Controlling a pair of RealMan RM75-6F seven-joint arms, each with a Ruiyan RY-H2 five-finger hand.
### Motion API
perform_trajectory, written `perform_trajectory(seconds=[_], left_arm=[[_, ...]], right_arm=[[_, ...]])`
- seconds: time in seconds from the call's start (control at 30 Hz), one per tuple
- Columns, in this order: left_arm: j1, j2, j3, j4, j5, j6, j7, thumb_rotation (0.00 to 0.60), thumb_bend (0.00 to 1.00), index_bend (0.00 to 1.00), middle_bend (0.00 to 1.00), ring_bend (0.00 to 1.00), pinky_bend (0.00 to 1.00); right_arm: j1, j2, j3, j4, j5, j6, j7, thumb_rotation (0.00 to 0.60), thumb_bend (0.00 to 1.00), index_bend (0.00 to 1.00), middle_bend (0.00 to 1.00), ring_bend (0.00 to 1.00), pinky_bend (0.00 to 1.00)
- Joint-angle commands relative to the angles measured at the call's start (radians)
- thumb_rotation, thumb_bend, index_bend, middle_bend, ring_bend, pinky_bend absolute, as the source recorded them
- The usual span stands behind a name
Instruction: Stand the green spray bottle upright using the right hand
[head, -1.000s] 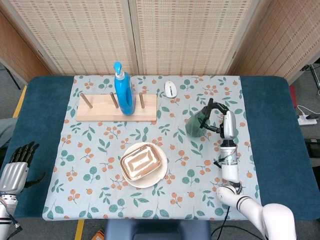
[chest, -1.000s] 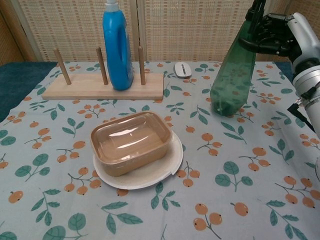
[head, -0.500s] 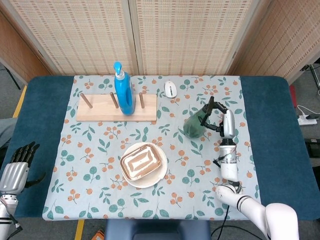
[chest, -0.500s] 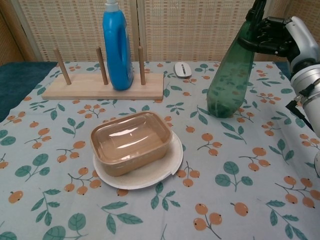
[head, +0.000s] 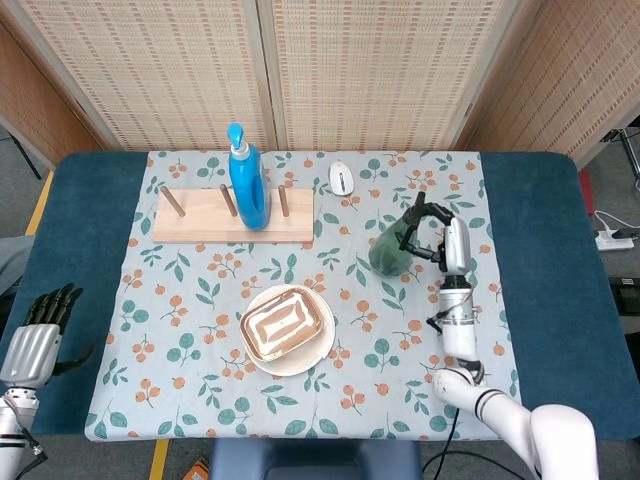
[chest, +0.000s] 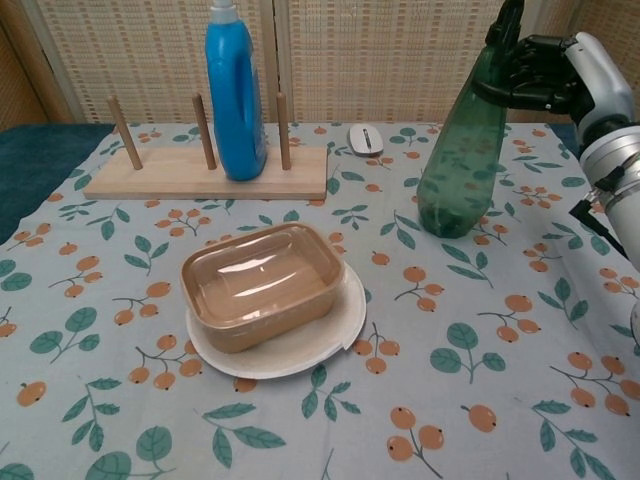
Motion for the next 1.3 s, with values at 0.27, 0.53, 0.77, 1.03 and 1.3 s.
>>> perform_trajectory(seconds=[0.27,0.53,0.77,1.03,1.3], left_arm=[[-0.001,-0.001,0.0,0.004,-0.001,-0.002,-0.006,0.6,0.24,0.0,0.0,0.0,0.0],[-0.001,-0.002,0.0,0.003,0.0,0.001,-0.004,0.6,0.24,0.0,0.0,0.0,0.0],[-0.001,-0.003,0.0,0.004,-0.002,0.001,-0.003,0.6,0.24,0.0,0.0,0.0,0.0],[-0.001,-0.003,0.002,0.005,0.0,0.001,-0.001,0.6,0.24,0.0,0.0,0.0,0.0],[0.0,-0.004,0.003,0.002,0.001,0.005,0.005,0.6,0.24,0.0,0.0,0.0,0.0]], right_arm=[[-0.007,0.033,-0.022,-0.046,-0.012,-0.038,0.002,0.6,0.0,0.35,0.44,0.15,0.14],[-0.018,0.059,-0.031,-0.083,-0.011,-0.059,-0.018,0.6,0.0,0.21,0.35,0.07,0.07],[-0.031,0.086,-0.045,-0.114,-0.012,-0.081,-0.033,0.6,0.0,0.09,0.28,0.01,0.04],[-0.06,0.133,-0.069,-0.171,-0.018,-0.089,-0.079,0.6,0.0,0.0,0.18,0.0,0.0],[-0.172,0.425,-0.177,-0.532,-0.025,-0.144,-0.343,0.6,0.0,0.0,0.1,0.0,0.0]])
